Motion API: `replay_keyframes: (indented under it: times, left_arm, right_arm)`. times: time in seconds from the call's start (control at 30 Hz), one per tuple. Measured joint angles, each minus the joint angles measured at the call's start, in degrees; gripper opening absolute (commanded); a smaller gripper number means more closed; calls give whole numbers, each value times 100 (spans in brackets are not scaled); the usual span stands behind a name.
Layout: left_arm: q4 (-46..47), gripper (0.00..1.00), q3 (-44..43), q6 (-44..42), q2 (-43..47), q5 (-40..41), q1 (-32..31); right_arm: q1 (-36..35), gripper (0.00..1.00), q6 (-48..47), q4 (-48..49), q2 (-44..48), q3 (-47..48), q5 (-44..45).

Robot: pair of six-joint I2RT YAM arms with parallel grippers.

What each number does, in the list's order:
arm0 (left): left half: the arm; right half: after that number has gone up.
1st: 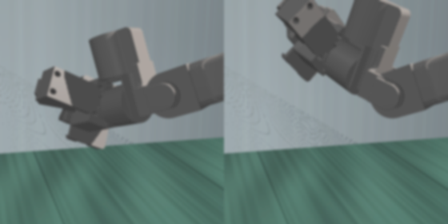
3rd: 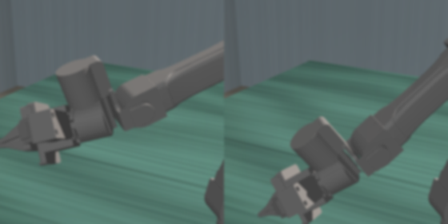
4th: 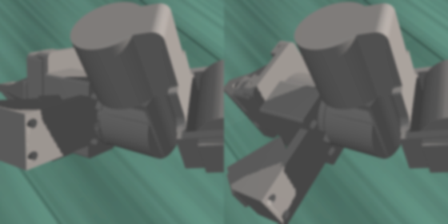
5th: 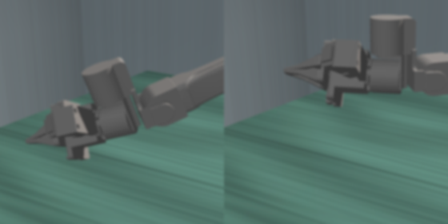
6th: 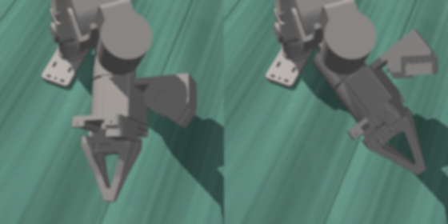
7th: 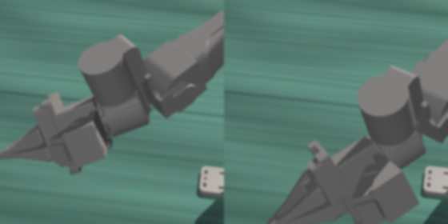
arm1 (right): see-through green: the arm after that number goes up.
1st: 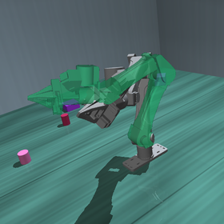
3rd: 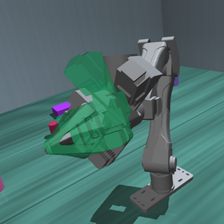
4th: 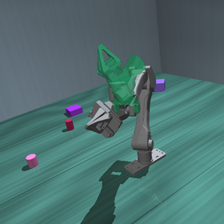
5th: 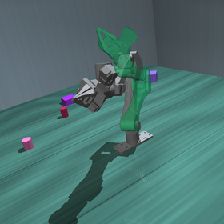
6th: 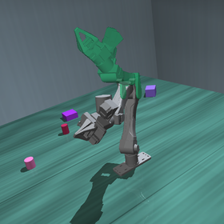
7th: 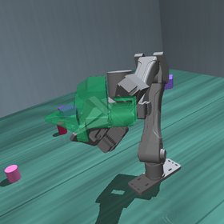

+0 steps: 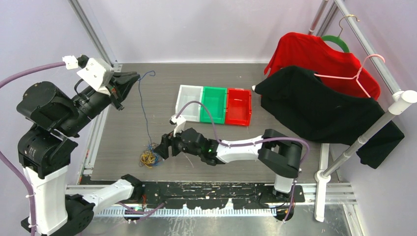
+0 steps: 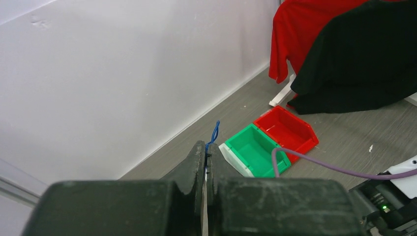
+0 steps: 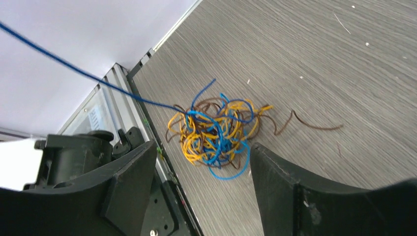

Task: Untangle the cables
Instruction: Untie the cable.

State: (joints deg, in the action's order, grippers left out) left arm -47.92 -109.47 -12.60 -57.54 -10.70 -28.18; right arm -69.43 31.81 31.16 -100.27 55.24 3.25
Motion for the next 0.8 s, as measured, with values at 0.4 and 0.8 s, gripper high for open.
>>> replay_keyframes:
  times: [0.4, 0.8]
  left_arm:
    - [-50, 0, -76, -4, -118, -44, 0]
    - [-306, 0, -1665, -4, -745, -39, 2]
  right_arm:
    - [0, 48, 133, 120, -1147, 1121, 90]
    - [2, 45, 92, -31, -1709, 1650, 702]
